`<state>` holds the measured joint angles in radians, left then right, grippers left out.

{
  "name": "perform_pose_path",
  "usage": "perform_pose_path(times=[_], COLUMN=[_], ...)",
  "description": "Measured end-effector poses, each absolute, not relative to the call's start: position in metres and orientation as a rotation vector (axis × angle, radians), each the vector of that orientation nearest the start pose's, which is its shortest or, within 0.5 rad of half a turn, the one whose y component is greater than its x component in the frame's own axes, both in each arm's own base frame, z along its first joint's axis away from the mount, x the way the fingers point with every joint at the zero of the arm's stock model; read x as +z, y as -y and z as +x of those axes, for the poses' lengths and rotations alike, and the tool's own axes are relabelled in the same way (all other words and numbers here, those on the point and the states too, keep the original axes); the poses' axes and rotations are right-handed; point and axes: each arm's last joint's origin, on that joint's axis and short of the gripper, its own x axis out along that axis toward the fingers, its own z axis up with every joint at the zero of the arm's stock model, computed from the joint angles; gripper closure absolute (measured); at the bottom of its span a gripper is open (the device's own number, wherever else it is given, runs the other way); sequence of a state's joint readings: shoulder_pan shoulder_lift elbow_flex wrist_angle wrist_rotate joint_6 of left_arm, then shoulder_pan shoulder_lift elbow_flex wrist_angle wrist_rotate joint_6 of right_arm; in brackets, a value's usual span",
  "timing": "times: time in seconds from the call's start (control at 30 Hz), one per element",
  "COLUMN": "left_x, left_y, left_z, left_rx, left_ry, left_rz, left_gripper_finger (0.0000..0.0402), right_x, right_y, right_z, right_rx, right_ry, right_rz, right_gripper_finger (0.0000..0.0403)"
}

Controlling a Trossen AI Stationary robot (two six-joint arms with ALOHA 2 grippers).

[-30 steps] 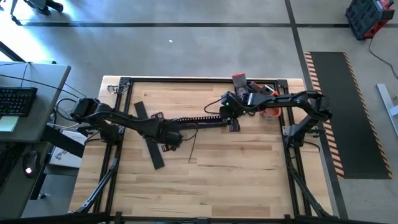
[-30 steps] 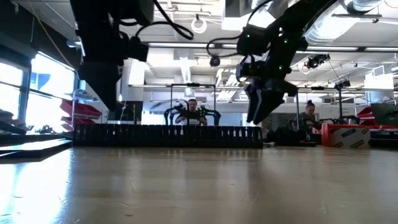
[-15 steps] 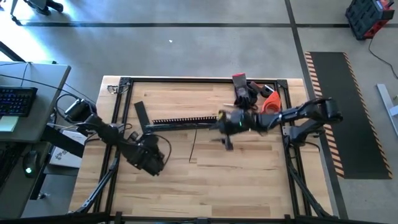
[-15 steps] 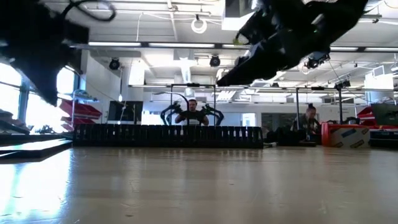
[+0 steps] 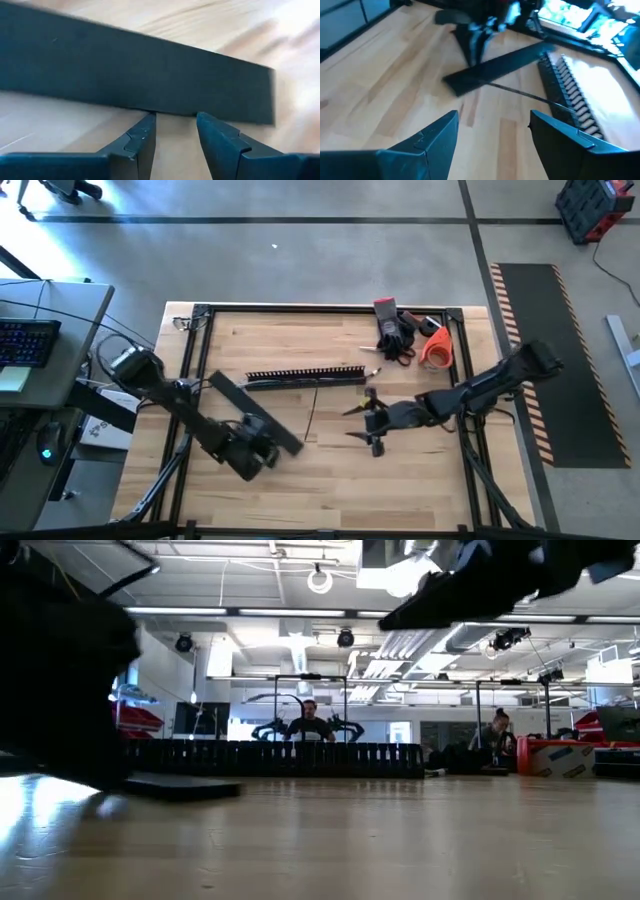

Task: Ziptie cables
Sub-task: Close the black cable duct with the black cable duct cover

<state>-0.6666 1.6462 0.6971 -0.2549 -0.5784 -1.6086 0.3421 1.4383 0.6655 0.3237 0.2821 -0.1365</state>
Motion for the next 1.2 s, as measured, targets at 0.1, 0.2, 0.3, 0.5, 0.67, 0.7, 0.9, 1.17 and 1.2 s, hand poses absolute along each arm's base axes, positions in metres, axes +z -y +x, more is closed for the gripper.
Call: perform_pose_path(times=[0.1, 0.2, 0.3, 0.5, 0.67, 0.7, 0.9, 1.17, 1.2], left_x=[0.115, 0.118, 0.134, 0.17, 0.192, 0.194, 0.202, 0.196, 0.196], left_y=[0.155, 0.149, 0.143, 0.142, 0.153, 0.156, 0.172, 0.18, 0.181], left_z=[0.253, 0.292, 0.326, 0.338, 0.31, 0.303, 0.273, 0.26, 0.26], left_rx=[0.54, 0.408, 0.261, 0.222, 0.318, 0.341, 0.422, 0.476, 0.475], left_ry=[-0.564, -0.483, -0.455, -0.491, -0.513, -0.522, -0.527, -0.525, -0.523], left_rz=[-0.789, -0.71, -0.589, -0.424, -0.364, -0.35, -0.353, -0.383, -0.388], left_gripper_finger=[0.0275, 0.0275, 0.0275, 0.0275, 0.0275, 0.0275, 0.0275, 0.0275, 0.0275], right_x=[0.211, 0.224, 0.23, 0.202, 0.154, 0.146, 0.115, 0.087, 0.084], right_y=[-0.092, -0.094, -0.094, -0.097, -0.095, -0.094, -0.08, -0.062, -0.061], right_z=[0.263, 0.252, 0.249, 0.263, 0.293, 0.301, 0.354, 0.416, 0.42], right_rx=[0.047, 0.048, 0.045, 0.117, 0.093, 0.086, 0.116, 0.059, 0.061], right_ry=[-0.398, -0.375, -0.362, -0.457, -0.494, -0.493, -0.507, -0.568, -0.578], right_rz=[-0.263, -0.217, -0.172, -0.119, -0.099, -0.094, -0.101, -0.071, -0.065], right_gripper_finger=[0.0172, 0.0172, 0.0172, 0.0172, 0.0168, 0.0164, 0.0108, 0.0053, 0.0053])
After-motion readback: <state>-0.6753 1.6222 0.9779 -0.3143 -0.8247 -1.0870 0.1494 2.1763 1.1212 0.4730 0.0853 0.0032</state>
